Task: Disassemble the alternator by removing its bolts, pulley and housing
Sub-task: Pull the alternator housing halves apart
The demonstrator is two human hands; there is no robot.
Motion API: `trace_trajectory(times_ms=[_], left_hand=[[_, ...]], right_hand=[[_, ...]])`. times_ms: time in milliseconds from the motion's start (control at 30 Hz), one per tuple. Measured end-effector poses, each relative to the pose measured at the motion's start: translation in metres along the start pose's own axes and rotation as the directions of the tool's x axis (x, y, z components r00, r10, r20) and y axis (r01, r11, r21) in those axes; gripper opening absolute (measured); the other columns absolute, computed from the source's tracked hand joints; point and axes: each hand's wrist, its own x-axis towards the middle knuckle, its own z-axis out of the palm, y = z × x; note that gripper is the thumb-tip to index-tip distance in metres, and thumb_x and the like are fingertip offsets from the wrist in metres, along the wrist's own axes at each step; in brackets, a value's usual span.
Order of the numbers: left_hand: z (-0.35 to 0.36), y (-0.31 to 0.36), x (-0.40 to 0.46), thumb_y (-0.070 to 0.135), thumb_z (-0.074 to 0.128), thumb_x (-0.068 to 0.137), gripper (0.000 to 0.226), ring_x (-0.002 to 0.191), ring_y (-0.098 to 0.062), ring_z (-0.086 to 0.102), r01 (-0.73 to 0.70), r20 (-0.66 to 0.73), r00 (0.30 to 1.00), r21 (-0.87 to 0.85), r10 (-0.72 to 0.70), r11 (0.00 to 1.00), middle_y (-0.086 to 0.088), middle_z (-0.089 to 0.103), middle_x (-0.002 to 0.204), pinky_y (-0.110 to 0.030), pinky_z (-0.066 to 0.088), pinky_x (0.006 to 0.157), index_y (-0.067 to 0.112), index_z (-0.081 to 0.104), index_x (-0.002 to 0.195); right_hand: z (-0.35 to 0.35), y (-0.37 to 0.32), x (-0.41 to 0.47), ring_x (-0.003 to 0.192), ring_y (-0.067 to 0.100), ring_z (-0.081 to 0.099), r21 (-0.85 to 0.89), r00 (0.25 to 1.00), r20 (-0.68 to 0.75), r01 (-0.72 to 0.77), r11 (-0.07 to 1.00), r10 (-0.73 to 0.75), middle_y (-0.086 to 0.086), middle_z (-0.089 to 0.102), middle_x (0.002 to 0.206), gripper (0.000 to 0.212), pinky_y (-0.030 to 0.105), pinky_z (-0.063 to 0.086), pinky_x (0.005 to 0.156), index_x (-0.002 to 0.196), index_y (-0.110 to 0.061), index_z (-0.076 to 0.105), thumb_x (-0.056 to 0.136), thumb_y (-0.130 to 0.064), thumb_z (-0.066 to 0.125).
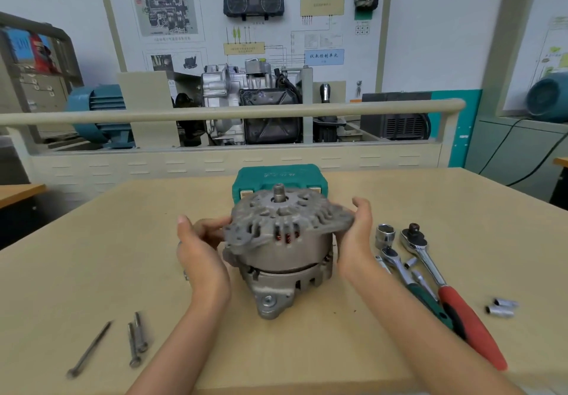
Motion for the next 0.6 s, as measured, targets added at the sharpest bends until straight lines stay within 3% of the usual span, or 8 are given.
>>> trace_trajectory(times_ms=[100, 167, 233, 300, 367, 433, 533, 600], left_hand=[[0.001, -0.002, -0.001, 0.021, 0.041, 0.101, 0.04, 0.062, -0.006, 0.044, -0.111, 0.006, 0.994, 0.043, 0.111, 0.993, -0.004, 0.048, 0.066, -0.023, 0.039, 0.062, 0.015, 0.045, 0.062], [-0.001, -0.001, 0.002, 0.019, 0.046, 0.099, 0.025, 0.08, -0.012, 0.051, -0.093, 0.014, 0.996, 0.023, 0.093, 0.995, -0.007, 0.051, 0.086, -0.033, 0.044, 0.081, 0.019, 0.046, 0.074], [-0.005, -0.003, 0.004, 0.017, 0.049, 0.098, 0.015, 0.083, -0.008, 0.061, -0.063, 0.006, 0.998, -0.043, 0.063, 0.997, 0.002, 0.058, 0.09, -0.032, 0.049, 0.084, 0.022, 0.048, 0.083], [-0.005, -0.007, 0.005, 0.02, 0.05, 0.096, 0.004, 0.094, -0.011, 0.065, -0.03, 0.077, 0.996, -0.042, 0.033, 0.999, 0.003, 0.062, 0.099, -0.034, 0.05, 0.087, 0.02, 0.054, 0.094], [-0.003, -0.009, 0.001, 0.029, 0.051, 0.093, 0.024, 0.112, -0.024, 0.06, 0.104, 0.195, 0.976, -0.033, -0.095, 0.994, -0.006, 0.062, 0.116, -0.045, 0.045, 0.099, 0.016, 0.058, 0.112], [0.0, -0.011, 0.0, 0.026, 0.046, 0.095, 0.022, 0.117, -0.027, 0.057, 0.158, 0.224, 0.964, -0.062, -0.141, 0.985, -0.008, 0.06, 0.124, -0.049, 0.042, 0.104, 0.024, 0.06, 0.112], [0.001, -0.011, 0.0, 0.022, 0.044, 0.094, 0.022, 0.118, -0.025, 0.056, 0.165, 0.161, 0.975, -0.045, -0.155, 0.985, -0.006, 0.06, 0.125, -0.048, 0.041, 0.104, 0.033, 0.061, 0.104], [0.002, -0.01, 0.003, 0.022, 0.043, 0.094, 0.021, 0.117, -0.029, 0.056, 0.212, 0.161, 0.967, -0.072, -0.198, 0.975, -0.011, 0.061, 0.124, -0.049, 0.041, 0.105, 0.026, 0.062, 0.103]], right_hand=[[0.004, 0.001, 0.006, 0.088, 0.023, 0.064, 0.129, 0.991, -0.021, -0.126, 0.984, 0.13, 0.009, 0.071, 0.088, 0.057, 0.03, 0.049, 0.076, 0.101, -0.015, 0.067, 0.092, -0.056, 0.029], [0.004, 0.011, 0.005, 0.092, 0.023, 0.066, 0.145, 0.999, -0.016, -0.045, 0.988, 0.047, 0.009, 0.072, 0.096, 0.061, 0.032, 0.05, 0.075, 0.107, -0.015, 0.067, 0.092, -0.059, 0.027], [0.001, 0.017, 0.005, 0.086, 0.02, 0.069, 0.2, 0.998, -0.05, 0.038, 0.979, -0.028, 0.006, 0.074, 0.093, 0.062, 0.031, 0.05, 0.071, 0.107, -0.015, 0.068, 0.093, -0.058, 0.025], [0.003, 0.016, 0.006, 0.075, 0.019, 0.069, 0.224, 0.998, -0.049, 0.037, 0.974, -0.026, 0.005, 0.074, 0.08, 0.061, 0.028, 0.049, 0.066, 0.093, -0.014, 0.069, 0.093, -0.057, 0.024], [0.009, 0.01, 0.011, 0.068, 0.019, 0.062, 0.14, 0.994, -0.099, -0.023, 0.99, 0.037, 0.005, 0.068, 0.067, 0.054, 0.026, 0.046, 0.064, 0.075, -0.014, 0.062, 0.094, -0.05, 0.025], [0.015, 0.001, 0.018, 0.062, 0.018, 0.055, 0.041, 0.979, -0.198, -0.035, 0.999, 0.042, 0.004, 0.06, 0.064, 0.046, 0.025, 0.044, 0.06, 0.067, -0.014, 0.051, 0.097, -0.038, 0.026], [0.019, -0.005, 0.016, 0.067, 0.018, 0.058, -0.004, 0.966, -0.259, -0.015, 1.0, 0.014, 0.005, 0.063, 0.072, 0.047, 0.027, 0.047, 0.064, 0.073, -0.013, 0.055, 0.1, -0.037, 0.026], [0.016, 0.008, 0.003, 0.079, 0.015, 0.064, -0.045, 0.984, -0.166, 0.054, 0.998, -0.061, 0.002, 0.069, 0.085, 0.051, 0.027, 0.05, 0.073, 0.088, -0.015, 0.064, 0.099, -0.048, 0.026]])
